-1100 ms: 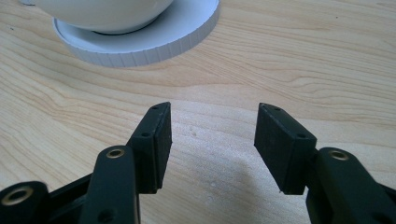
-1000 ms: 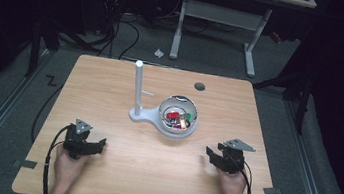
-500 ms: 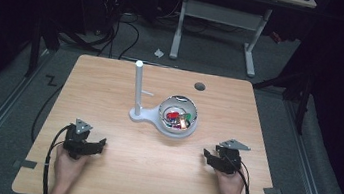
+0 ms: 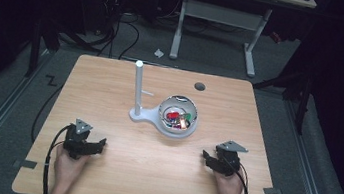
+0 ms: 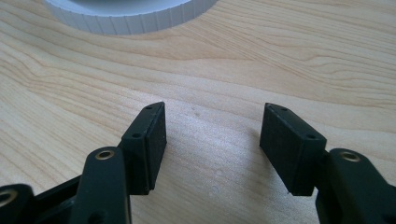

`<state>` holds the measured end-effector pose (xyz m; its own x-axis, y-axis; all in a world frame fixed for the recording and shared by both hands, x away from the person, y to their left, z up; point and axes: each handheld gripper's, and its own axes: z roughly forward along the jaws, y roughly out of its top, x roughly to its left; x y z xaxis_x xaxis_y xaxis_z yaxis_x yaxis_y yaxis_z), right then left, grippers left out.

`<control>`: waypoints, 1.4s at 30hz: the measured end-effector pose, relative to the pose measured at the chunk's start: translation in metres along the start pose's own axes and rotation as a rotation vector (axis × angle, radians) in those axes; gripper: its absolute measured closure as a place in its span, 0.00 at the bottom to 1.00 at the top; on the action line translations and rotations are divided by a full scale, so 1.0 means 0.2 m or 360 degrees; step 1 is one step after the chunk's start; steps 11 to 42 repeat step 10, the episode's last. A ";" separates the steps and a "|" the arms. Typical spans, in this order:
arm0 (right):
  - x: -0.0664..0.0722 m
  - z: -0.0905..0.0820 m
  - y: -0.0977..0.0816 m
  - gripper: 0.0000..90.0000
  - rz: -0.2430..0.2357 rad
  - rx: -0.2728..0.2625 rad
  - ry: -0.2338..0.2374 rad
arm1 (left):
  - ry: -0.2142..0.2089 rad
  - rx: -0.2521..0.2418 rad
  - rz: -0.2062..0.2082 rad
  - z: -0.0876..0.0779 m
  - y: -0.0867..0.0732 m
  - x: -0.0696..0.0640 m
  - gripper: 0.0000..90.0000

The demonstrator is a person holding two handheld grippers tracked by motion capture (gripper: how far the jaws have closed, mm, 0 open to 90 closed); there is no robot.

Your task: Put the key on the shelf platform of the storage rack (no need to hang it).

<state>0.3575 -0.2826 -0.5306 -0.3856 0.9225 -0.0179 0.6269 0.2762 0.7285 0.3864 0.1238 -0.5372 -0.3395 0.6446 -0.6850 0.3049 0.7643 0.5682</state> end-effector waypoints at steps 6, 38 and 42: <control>0.00 0.00 0.00 0.45 -0.0001 0.0000 -0.0003 | -0.0001 0.0001 0.0004 0.00 0.00 0.00 0.19; 0.00 0.00 0.00 0.43 0.0008 0.0002 -0.0009 | 0.0008 0.0001 -0.0013 0.00 0.00 0.00 0.18; 0.00 0.00 0.00 0.43 0.0008 0.0002 -0.0009 | 0.0008 0.0001 -0.0013 0.00 0.00 0.00 0.18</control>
